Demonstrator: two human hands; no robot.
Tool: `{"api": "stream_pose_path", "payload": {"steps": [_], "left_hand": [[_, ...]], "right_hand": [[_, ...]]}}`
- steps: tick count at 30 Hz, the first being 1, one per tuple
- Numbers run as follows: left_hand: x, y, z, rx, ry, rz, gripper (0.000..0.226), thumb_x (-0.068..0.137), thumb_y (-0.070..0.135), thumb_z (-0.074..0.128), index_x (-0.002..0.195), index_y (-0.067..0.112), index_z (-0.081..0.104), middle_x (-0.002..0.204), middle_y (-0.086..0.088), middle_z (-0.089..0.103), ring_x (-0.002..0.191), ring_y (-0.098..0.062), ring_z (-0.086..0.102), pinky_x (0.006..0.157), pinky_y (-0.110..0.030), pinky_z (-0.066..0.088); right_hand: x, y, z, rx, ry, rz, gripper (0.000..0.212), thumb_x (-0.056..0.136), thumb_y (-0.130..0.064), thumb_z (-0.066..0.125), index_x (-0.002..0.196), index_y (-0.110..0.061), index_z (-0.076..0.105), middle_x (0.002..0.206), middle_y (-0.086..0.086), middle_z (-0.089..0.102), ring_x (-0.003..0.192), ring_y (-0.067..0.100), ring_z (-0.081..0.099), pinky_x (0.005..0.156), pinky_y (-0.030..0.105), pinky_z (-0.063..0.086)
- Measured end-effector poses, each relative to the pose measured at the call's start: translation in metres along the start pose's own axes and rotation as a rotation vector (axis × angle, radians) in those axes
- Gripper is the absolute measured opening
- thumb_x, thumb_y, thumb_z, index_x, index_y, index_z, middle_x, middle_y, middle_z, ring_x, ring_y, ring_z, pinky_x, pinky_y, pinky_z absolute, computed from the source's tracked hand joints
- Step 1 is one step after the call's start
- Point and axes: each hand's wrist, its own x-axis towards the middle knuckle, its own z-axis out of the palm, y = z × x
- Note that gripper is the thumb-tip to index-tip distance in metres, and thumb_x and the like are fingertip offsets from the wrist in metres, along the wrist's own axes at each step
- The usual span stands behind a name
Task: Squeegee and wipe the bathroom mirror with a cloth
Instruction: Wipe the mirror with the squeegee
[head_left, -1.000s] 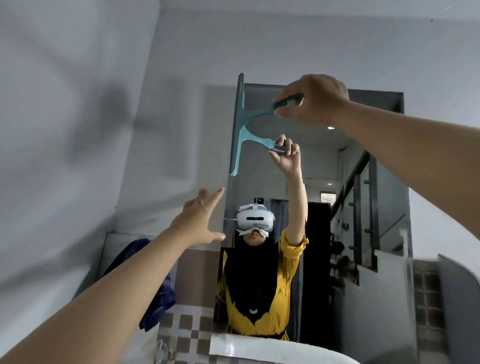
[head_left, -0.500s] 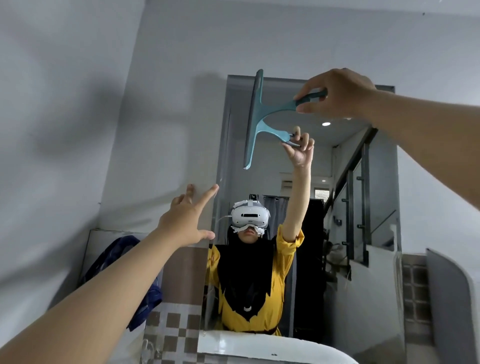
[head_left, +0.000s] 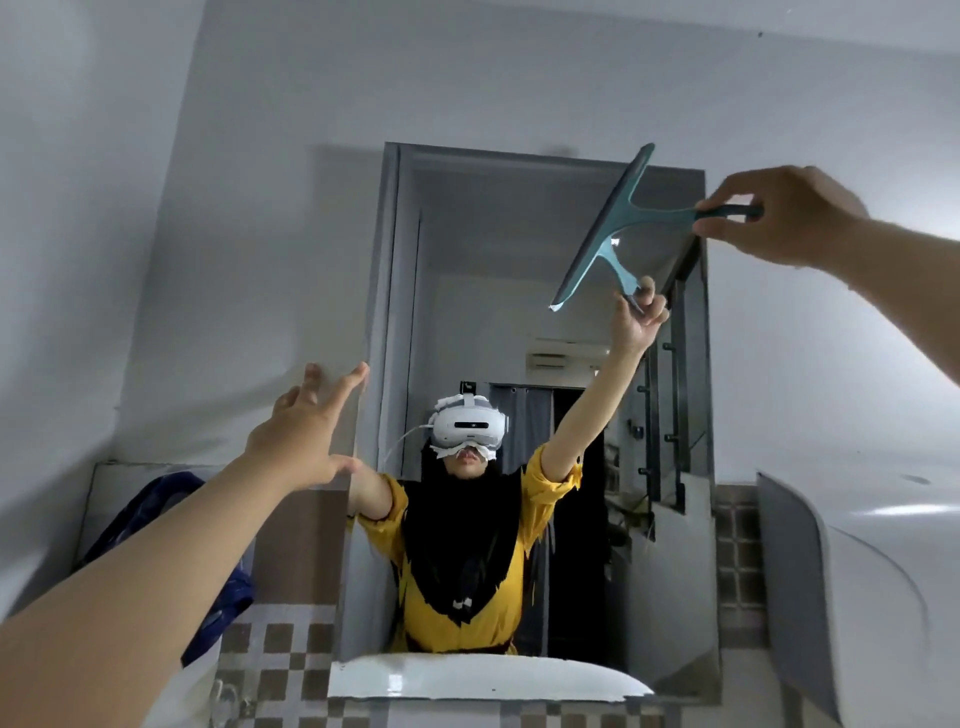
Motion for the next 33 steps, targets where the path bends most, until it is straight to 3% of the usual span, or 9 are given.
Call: {"api": "stream_pose_path", "payload": {"steps": [4, 8, 11, 15, 18, 20, 25, 28, 33], "left_hand": [[0.003, -0.001, 0.003, 0.005, 0.012, -0.005, 0.117, 0.07, 0.041, 0.077, 0.139, 0.049, -0.017, 0.156, -0.019, -0.004, 0.137, -0.045, 0.024, 0.098, -0.052, 0.045], [0.006, -0.002, 0.007, -0.005, 0.041, 0.013, 0.125, 0.068, 0.035, 0.079, 0.132, 0.057, -0.026, 0.154, -0.017, 0.002, 0.135, -0.047, 0.027, 0.1, -0.055, 0.043], [0.005, -0.002, 0.008, -0.019, 0.034, -0.011, 0.128, 0.067, 0.031, 0.079, 0.124, 0.063, -0.032, 0.155, -0.011, 0.0, 0.136, -0.043, 0.025, 0.098, -0.055, 0.044], [0.007, -0.001, 0.01, -0.014, 0.013, -0.031, 0.124, 0.069, 0.033, 0.078, 0.133, 0.056, -0.026, 0.156, -0.013, -0.004, 0.139, -0.043, 0.02, 0.103, -0.055, 0.039], [0.008, -0.002, 0.011, -0.029, 0.007, -0.035, 0.122, 0.07, 0.029, 0.076, 0.132, 0.057, -0.026, 0.156, -0.012, -0.006, 0.14, -0.043, 0.017, 0.104, -0.057, 0.038], [0.007, -0.001, 0.011, -0.039, -0.004, -0.032, 0.121, 0.071, 0.031, 0.076, 0.133, 0.056, -0.025, 0.157, -0.011, -0.008, 0.141, -0.043, 0.014, 0.103, -0.058, 0.037], [0.003, 0.001, 0.009, -0.077, -0.023, -0.029, 0.117, 0.076, 0.033, 0.073, 0.135, 0.054, -0.025, 0.157, -0.012, -0.016, 0.143, -0.042, 0.003, 0.105, -0.059, 0.034], [0.002, 0.001, 0.008, -0.098, -0.011, -0.022, 0.113, 0.077, 0.035, 0.072, 0.137, 0.052, -0.022, 0.157, -0.012, -0.016, 0.143, -0.041, 0.003, 0.104, -0.06, 0.036], [0.0, 0.004, 0.007, -0.095, 0.001, -0.035, 0.113, 0.076, 0.035, 0.073, 0.139, 0.051, -0.02, 0.157, -0.015, -0.016, 0.143, -0.041, 0.002, 0.102, -0.058, 0.036]], "right_hand": [[-0.025, 0.02, 0.0, 0.012, 0.002, 0.122, 0.024, 0.088, -0.055, 0.056, 0.098, -0.034, 0.063, 0.069, -0.003, 0.061, 0.058, 0.029, 0.062, 0.057, 0.029, 0.047], [-0.05, 0.016, 0.021, 0.055, 0.016, 0.196, 0.024, 0.092, -0.052, 0.051, 0.1, -0.03, 0.058, 0.075, 0.004, 0.062, 0.055, 0.03, 0.058, 0.059, 0.037, 0.053], [-0.069, 0.003, 0.043, 0.126, 0.036, 0.215, 0.025, 0.096, -0.043, 0.047, 0.103, -0.021, 0.054, 0.083, 0.011, 0.061, 0.059, 0.031, 0.056, 0.06, 0.041, 0.055], [-0.086, -0.027, 0.062, 0.261, 0.062, 0.299, 0.022, 0.098, -0.036, 0.043, 0.103, -0.015, 0.049, 0.078, 0.007, 0.057, 0.063, 0.028, 0.056, 0.054, 0.031, 0.045], [-0.092, -0.058, 0.072, 0.405, 0.08, 0.406, 0.023, 0.097, -0.033, 0.043, 0.106, -0.012, 0.047, 0.075, 0.002, 0.055, 0.065, 0.028, 0.059, 0.056, 0.038, 0.052], [-0.094, -0.078, 0.08, 0.484, 0.085, 0.486, 0.021, 0.098, -0.033, 0.042, 0.106, -0.013, 0.042, 0.077, 0.005, 0.057, 0.064, 0.029, 0.062, 0.05, 0.039, 0.056], [-0.09, -0.131, 0.096, 0.757, 0.102, 0.726, 0.02, 0.1, -0.028, 0.042, 0.113, -0.015, 0.035, 0.076, 0.005, 0.055, 0.046, 0.015, 0.053, 0.045, 0.03, 0.054], [-0.088, -0.159, 0.099, 0.811, 0.137, 0.813, 0.021, 0.102, -0.026, 0.041, 0.112, -0.011, 0.032, 0.073, -0.001, 0.047, 0.048, 0.008, 0.047, 0.031, 0.017, 0.039], [-0.086, -0.209, 0.109, 0.979, 0.14, 0.878, 0.02, 0.102, -0.025, 0.041, 0.103, -0.012, 0.026, 0.076, 0.006, 0.053, 0.043, 0.011, 0.05, 0.028, 0.018, 0.038]]}}
